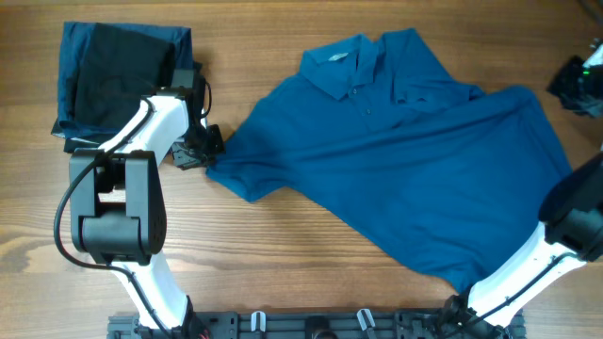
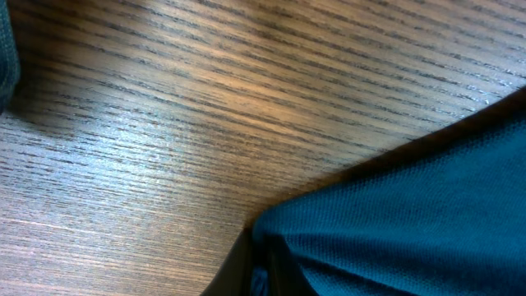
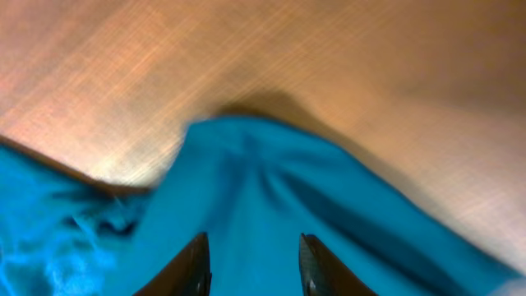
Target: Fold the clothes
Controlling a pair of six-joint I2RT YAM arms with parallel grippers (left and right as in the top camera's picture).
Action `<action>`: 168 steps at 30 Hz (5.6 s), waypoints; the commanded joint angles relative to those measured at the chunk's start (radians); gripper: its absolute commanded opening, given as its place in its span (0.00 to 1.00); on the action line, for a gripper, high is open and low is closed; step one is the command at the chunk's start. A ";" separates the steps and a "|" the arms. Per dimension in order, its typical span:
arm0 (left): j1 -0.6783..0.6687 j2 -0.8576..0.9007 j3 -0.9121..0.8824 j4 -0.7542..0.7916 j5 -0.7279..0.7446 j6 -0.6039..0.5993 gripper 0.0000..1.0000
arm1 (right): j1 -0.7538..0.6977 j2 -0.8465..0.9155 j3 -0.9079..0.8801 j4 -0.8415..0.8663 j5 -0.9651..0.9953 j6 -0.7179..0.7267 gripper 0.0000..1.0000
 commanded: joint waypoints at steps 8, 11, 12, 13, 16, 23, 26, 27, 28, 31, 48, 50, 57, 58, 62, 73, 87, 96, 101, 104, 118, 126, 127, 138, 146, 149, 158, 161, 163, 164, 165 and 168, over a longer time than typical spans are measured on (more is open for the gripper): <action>-0.018 0.061 -0.037 0.006 0.043 -0.013 0.04 | -0.163 0.024 -0.299 0.020 0.071 0.030 0.21; -0.018 0.061 -0.037 0.006 0.043 -0.013 0.04 | -0.186 0.024 -0.390 0.122 0.072 0.030 0.20; -0.018 0.061 -0.037 0.006 0.043 -0.013 0.04 | -0.191 0.026 -0.407 0.140 0.072 0.030 0.18; -0.018 0.061 -0.037 0.006 0.043 -0.013 0.04 | -0.195 0.032 -0.422 0.159 0.076 0.030 0.16; -0.018 0.061 -0.037 0.007 0.043 -0.013 0.04 | -0.196 0.045 -0.431 0.171 0.086 0.024 0.13; -0.018 0.061 -0.037 0.011 0.043 -0.013 0.04 | -0.196 0.097 -0.431 0.217 0.211 0.023 0.04; -0.018 0.061 -0.037 0.011 0.043 -0.013 0.04 | -0.200 0.157 -0.431 0.280 0.209 0.022 0.04; -0.018 0.061 -0.037 0.011 0.043 -0.013 0.04 | -0.200 0.183 -0.430 0.310 0.209 0.016 0.04; -0.018 0.061 -0.037 0.011 0.043 -0.013 0.04 | -0.200 0.206 -0.430 0.342 0.209 -0.001 0.04; -0.018 0.061 -0.037 0.014 0.043 -0.013 0.04 | -0.200 0.250 -0.427 0.419 0.206 -0.015 0.04; -0.018 0.060 -0.036 0.052 0.059 -0.016 0.04 | -0.200 0.239 -0.260 0.679 0.064 -0.108 0.11; -0.018 0.060 -0.036 0.053 0.061 -0.016 0.05 | -0.199 0.209 -0.216 0.653 0.024 -0.108 0.14; -0.018 0.060 -0.036 0.060 0.089 -0.017 0.05 | -0.184 0.020 -0.071 0.406 0.037 -0.089 0.16; -0.018 0.060 -0.036 0.060 0.095 -0.017 0.05 | -0.184 0.017 -0.071 0.366 0.064 -0.077 0.14; -0.018 0.060 -0.036 0.067 0.095 -0.016 0.04 | -0.184 0.033 -0.090 0.270 0.049 -0.079 0.09; -0.060 -0.085 0.097 0.031 0.072 -0.012 0.52 | -0.182 0.023 -0.095 0.203 -0.134 -0.083 0.59; -0.274 -0.288 0.098 0.311 0.039 0.105 0.04 | -0.172 -0.072 -0.095 -0.008 -0.361 -0.106 0.78; -0.261 -0.147 0.342 0.378 0.166 0.121 0.04 | -0.164 -0.080 -0.095 -0.019 -0.360 0.008 0.99; -0.263 0.007 0.692 0.185 0.158 0.159 0.04 | -0.164 -0.080 -0.095 0.064 -0.330 0.007 1.00; -0.263 0.088 0.808 0.171 0.158 0.169 0.04 | -0.164 -0.080 -0.095 0.135 -0.330 0.007 0.99; -0.286 0.345 0.807 0.296 0.163 0.202 0.26 | -0.164 -0.080 -0.095 0.198 -0.330 0.007 0.99; -0.314 0.451 0.807 0.329 0.162 0.202 0.33 | -0.164 -0.080 -0.095 0.198 -0.330 0.007 0.99; -0.314 0.465 0.807 0.325 0.161 0.202 0.35 | -0.164 -0.080 -0.095 0.198 -0.330 0.007 1.00; -0.314 0.513 0.801 0.322 0.090 0.229 0.39 | -0.164 -0.080 -0.095 0.198 -0.330 0.007 0.99; -0.315 0.573 0.801 0.314 0.060 0.232 0.44 | -0.164 -0.080 -0.095 0.198 -0.330 0.007 1.00; -0.315 0.574 0.801 0.298 -0.056 0.232 0.11 | -0.164 -0.080 -0.095 0.198 -0.330 0.007 1.00; -0.263 0.574 0.801 0.175 -0.232 0.218 0.04 | -0.164 -0.080 -0.095 0.198 -0.330 0.007 1.00; -0.215 0.574 0.801 0.126 -0.246 0.142 0.04 | -0.164 -0.080 -0.095 0.198 -0.330 0.007 1.00; -0.181 0.574 0.801 0.098 -0.246 0.084 0.04 | -0.164 -0.080 -0.095 0.198 -0.330 0.007 1.00; -0.170 0.574 0.801 0.089 -0.246 0.063 0.04 | -0.164 -0.080 -0.095 0.198 -0.330 0.008 0.99; -0.142 0.574 0.801 0.069 -0.246 0.013 0.04 | -0.164 -0.080 -0.095 0.198 -0.330 0.007 0.99; -0.085 0.574 0.801 0.030 -0.243 -0.063 0.04 | -0.164 -0.080 -0.095 0.198 -0.330 0.007 0.99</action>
